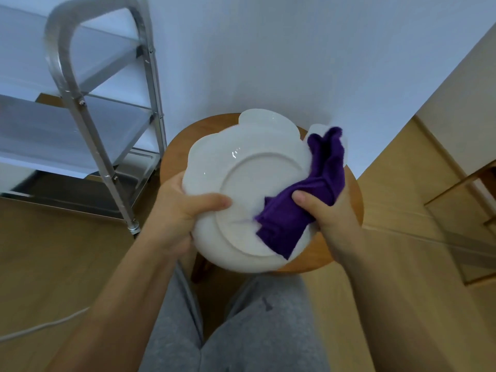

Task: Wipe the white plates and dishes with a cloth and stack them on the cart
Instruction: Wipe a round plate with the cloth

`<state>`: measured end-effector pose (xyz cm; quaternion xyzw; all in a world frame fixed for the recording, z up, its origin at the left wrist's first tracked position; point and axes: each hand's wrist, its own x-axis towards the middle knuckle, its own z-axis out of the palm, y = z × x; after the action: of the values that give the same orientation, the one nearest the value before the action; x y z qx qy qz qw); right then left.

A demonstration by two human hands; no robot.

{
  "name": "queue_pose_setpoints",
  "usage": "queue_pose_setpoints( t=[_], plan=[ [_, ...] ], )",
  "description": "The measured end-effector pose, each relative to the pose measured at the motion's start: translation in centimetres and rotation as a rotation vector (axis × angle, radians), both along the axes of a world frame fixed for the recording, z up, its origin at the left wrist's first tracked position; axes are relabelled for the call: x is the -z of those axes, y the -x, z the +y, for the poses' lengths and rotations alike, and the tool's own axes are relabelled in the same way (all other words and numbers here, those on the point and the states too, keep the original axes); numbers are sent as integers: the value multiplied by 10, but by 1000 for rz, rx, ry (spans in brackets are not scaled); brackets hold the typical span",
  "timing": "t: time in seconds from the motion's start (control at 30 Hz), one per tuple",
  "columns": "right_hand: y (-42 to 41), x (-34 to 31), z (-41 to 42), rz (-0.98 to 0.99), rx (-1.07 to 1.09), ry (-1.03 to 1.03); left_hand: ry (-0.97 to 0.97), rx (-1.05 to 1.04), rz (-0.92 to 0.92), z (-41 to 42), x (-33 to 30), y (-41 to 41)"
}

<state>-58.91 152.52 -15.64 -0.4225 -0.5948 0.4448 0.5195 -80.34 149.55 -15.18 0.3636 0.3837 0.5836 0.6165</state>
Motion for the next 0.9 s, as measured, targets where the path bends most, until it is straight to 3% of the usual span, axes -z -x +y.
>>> queue_pose_setpoints(
  t=[0.07,0.13,0.2,0.3,0.4,0.43,0.53,0.67,0.9],
  plan=[
    [18,17,-9,140,219,-8,67,-142,-127,3,9,-13],
    [37,33,-18,216,411,109,134,-242,-192,3,15,-28],
    [42,41,-20,275,485,213,107,-239,-205,-1,21,-34],
    [19,35,-10,427,316,267,62,1,-225,-1,21,-13],
    [-10,25,-4,271,123,314,118,447,-465,8,10,16],
    [-16,22,-2,187,64,310,161,495,-485,11,9,19],
    [-23,8,3,20,-14,332,241,398,-281,12,16,12],
    [-16,4,-1,-61,78,301,234,291,-302,6,21,4],
    [4,27,-33,84,278,293,184,150,-287,-4,22,-7]
  ],
)
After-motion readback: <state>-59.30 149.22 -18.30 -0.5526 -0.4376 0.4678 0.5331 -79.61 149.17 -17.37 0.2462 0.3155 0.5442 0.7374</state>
